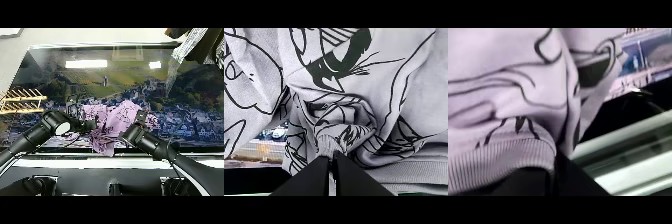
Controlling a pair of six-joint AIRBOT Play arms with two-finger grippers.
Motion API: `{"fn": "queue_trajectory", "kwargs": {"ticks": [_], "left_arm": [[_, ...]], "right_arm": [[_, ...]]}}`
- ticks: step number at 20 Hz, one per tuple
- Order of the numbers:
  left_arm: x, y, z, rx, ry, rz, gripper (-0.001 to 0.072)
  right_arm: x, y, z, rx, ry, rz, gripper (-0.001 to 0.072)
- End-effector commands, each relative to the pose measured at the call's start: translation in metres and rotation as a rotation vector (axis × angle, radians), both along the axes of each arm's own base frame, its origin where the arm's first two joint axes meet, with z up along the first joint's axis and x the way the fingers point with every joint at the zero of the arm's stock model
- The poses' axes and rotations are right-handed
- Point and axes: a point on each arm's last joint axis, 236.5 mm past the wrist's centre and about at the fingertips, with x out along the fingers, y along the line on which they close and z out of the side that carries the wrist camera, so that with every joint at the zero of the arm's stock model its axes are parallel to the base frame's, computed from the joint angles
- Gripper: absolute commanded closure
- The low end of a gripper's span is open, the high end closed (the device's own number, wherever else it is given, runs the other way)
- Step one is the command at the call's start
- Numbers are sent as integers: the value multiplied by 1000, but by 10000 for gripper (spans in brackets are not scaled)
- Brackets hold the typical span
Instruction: Fold the clothes and pants, and hang the long-sleeved shirts on hangers.
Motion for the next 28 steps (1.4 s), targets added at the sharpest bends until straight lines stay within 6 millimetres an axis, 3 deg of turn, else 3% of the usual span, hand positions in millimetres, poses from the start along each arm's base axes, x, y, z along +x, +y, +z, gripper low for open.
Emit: {"fn": "queue_trajectory", "kwargs": {"ticks": [1,4,8,12,15,17,18,20,22,25,28], "left_arm": [[0,0,2,10,-12,-38,645],[6,5,17,13,-38,-66,659],[31,-3,77,-66,-171,-63,685],[54,-22,164,-189,-336,-59,685],[63,-28,231,-273,-456,-54,686],[63,-28,250,-301,-487,-48,686],[62,-27,248,-308,-464,-23,686],[55,-21,226,-292,-367,43,686],[44,-16,196,-257,-275,85,685],[29,-15,148,-204,-167,115,685],[23,-12,106,-164,-117,121,684]], "right_arm": [[16,-19,4,-84,-43,7,685],[45,-49,58,-59,-98,8,686],[103,-82,172,27,-300,44,686],[134,-73,279,107,-549,136,686],[137,-57,326,171,-632,200,686],[132,-51,324,177,-601,223,686],[126,-47,314,154,-552,241,686],[111,-39,287,54,-441,316,686],[102,-43,266,-84,-395,330,686],[88,-40,209,-167,-283,326,684],[91,-39,159,-173,-258,273,684]]}}
